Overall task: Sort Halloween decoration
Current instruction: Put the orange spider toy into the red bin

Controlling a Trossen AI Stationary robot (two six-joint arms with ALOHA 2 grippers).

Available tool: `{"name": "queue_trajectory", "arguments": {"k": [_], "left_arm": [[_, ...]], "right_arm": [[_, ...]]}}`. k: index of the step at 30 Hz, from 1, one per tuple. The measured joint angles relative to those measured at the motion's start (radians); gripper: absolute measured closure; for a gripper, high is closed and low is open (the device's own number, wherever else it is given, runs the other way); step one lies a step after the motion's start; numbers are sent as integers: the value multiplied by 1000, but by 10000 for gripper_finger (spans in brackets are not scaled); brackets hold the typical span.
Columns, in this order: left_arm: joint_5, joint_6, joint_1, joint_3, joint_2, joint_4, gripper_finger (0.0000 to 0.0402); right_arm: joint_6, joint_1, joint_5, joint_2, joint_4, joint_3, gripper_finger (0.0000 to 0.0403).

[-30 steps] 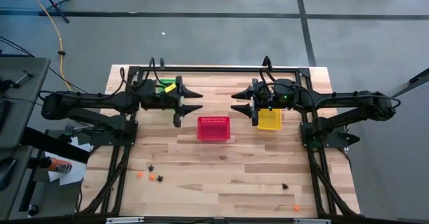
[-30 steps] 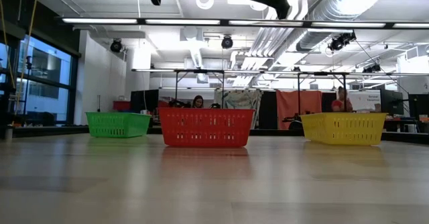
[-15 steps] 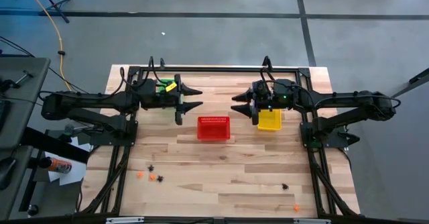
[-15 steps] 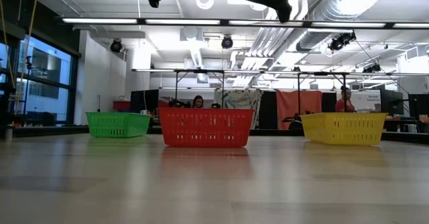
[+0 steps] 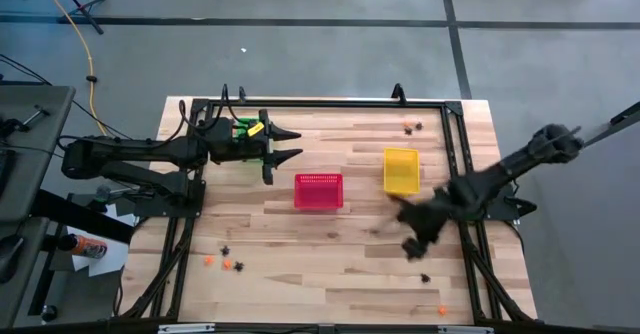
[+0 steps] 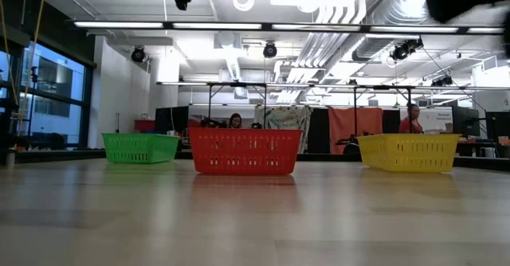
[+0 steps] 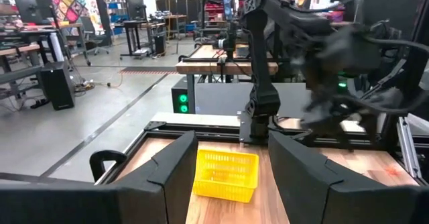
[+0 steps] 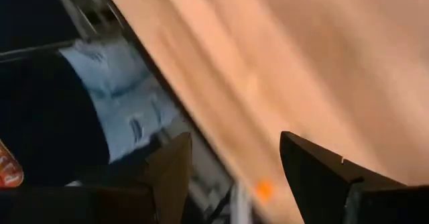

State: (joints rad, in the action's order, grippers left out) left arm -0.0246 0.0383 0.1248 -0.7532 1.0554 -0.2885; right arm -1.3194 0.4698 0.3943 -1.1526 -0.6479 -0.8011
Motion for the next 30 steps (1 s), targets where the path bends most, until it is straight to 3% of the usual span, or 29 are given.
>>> {"name": "queue_trajectory", "arguments": {"k": [6, 11, 18, 25, 30], "left_arm": [[0, 0, 0, 0, 0, 0, 229], [-7, 17, 0, 0, 0, 4, 229], [-14, 26, 0, 0, 0, 3, 229], [-14, 26, 0, 0, 0, 1, 229], [-14, 26, 0, 0, 0, -1, 229]], "right_arm": [[-560, 336, -28, -25, 323, 129, 181], [-874, 466, -43, -94, 397, 165, 181], [-903, 464, -35, -242, 516, 165, 181], [-900, 473, 124, -379, 548, 165, 181], [-902, 476, 135, -423, 548, 159, 181]]}}
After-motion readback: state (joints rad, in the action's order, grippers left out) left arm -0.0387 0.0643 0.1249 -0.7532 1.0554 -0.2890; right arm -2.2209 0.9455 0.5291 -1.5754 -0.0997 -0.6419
